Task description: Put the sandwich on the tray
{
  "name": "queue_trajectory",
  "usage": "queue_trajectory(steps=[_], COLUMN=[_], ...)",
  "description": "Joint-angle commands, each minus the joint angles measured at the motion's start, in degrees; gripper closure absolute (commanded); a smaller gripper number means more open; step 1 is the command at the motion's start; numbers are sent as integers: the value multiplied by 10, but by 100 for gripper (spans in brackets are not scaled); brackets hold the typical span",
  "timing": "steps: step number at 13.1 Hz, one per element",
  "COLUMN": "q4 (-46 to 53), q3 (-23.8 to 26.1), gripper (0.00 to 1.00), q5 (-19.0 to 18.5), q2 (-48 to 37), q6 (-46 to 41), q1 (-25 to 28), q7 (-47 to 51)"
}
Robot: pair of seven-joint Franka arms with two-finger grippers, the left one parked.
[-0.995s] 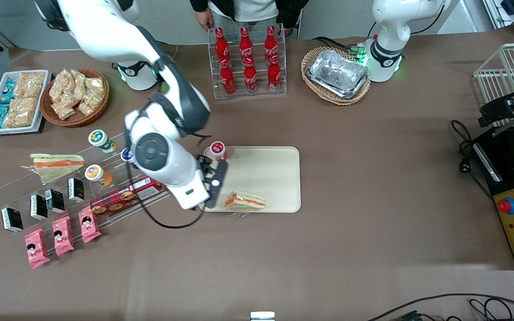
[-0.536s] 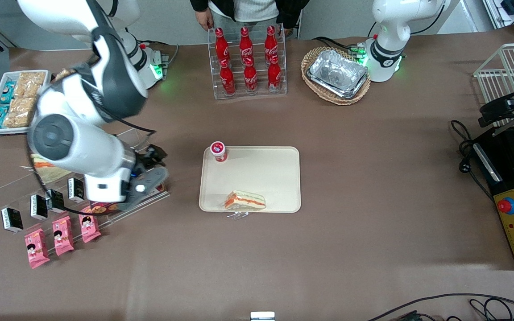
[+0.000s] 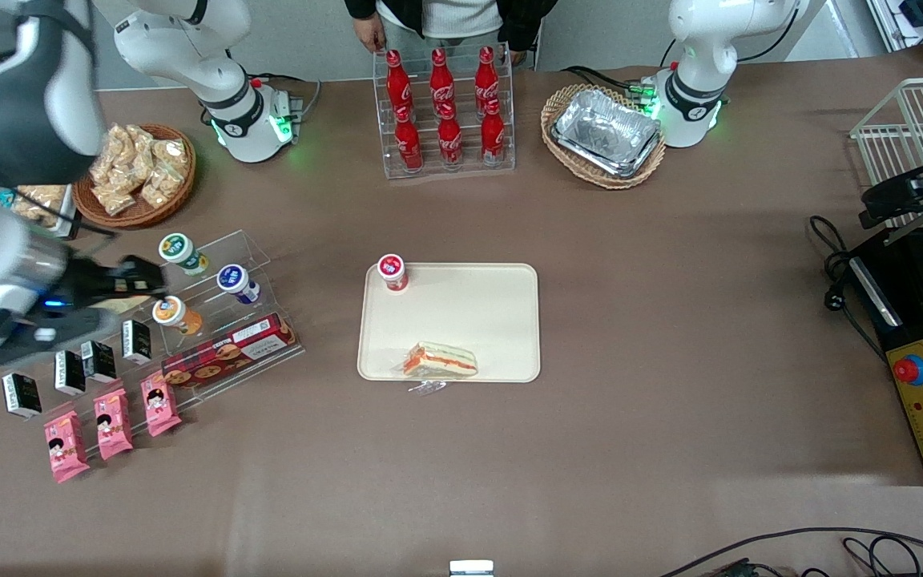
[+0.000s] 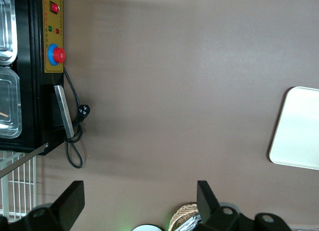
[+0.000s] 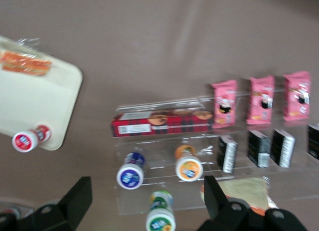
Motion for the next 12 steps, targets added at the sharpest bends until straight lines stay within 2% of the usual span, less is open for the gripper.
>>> queue_trajectory(steps=[1, 4, 10, 12], q4=[-106, -198, -197, -196], q3=[-58, -100, -106, -103], gripper=[0, 0, 0, 0], q5=[-9, -10, -29, -31], q2=[-84, -145, -151, -151], q6=[79, 170, 153, 153], q1=[8, 8, 13, 16], q7=[11, 10, 23, 77])
